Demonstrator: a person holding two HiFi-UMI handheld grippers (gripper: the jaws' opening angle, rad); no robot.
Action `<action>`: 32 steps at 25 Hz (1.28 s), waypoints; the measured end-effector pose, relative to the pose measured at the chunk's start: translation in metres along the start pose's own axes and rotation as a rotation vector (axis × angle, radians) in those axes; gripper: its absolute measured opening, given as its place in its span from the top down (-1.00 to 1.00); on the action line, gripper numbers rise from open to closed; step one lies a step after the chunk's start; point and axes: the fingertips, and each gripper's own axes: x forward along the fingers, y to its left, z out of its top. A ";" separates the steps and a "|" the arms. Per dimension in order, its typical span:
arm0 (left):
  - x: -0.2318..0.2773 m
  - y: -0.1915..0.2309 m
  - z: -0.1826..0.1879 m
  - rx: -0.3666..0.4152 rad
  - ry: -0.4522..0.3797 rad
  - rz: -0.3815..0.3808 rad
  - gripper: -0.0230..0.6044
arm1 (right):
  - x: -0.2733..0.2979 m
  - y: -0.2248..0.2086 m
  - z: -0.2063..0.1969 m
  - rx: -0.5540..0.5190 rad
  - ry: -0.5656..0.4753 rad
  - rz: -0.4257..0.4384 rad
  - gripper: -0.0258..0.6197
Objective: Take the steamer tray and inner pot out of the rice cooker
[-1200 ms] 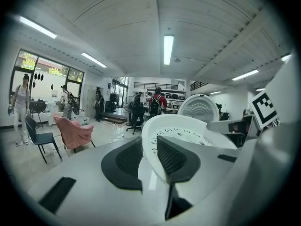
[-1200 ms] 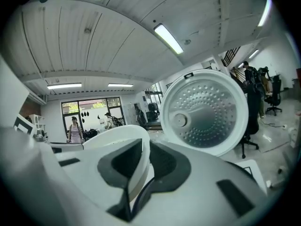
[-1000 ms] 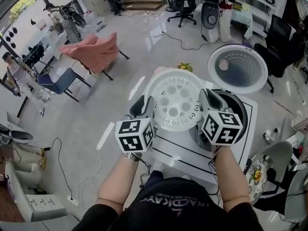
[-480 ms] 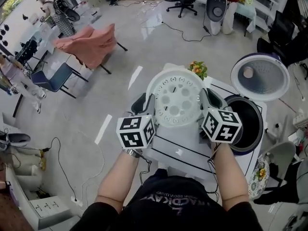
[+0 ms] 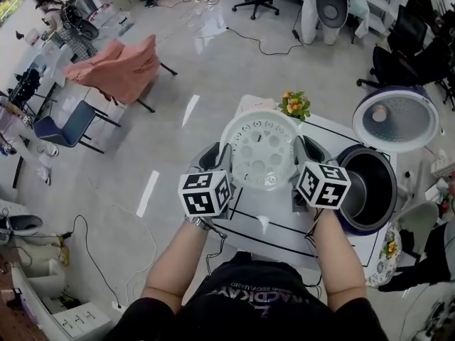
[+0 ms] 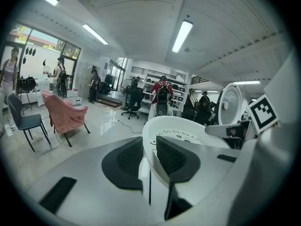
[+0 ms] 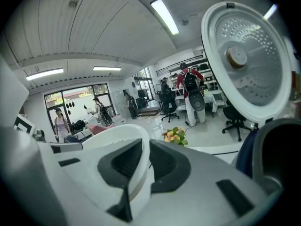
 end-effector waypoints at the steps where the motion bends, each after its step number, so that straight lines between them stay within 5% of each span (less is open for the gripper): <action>1: 0.005 0.004 -0.004 -0.008 0.011 -0.007 0.64 | 0.005 -0.001 -0.005 0.012 0.007 -0.003 0.76; 19: 0.084 0.054 -0.086 -0.093 0.167 -0.034 0.66 | 0.087 -0.032 -0.101 0.090 0.157 -0.074 0.77; 32: 0.122 0.070 -0.124 -0.075 0.232 -0.033 0.66 | 0.123 -0.051 -0.146 0.136 0.205 -0.096 0.77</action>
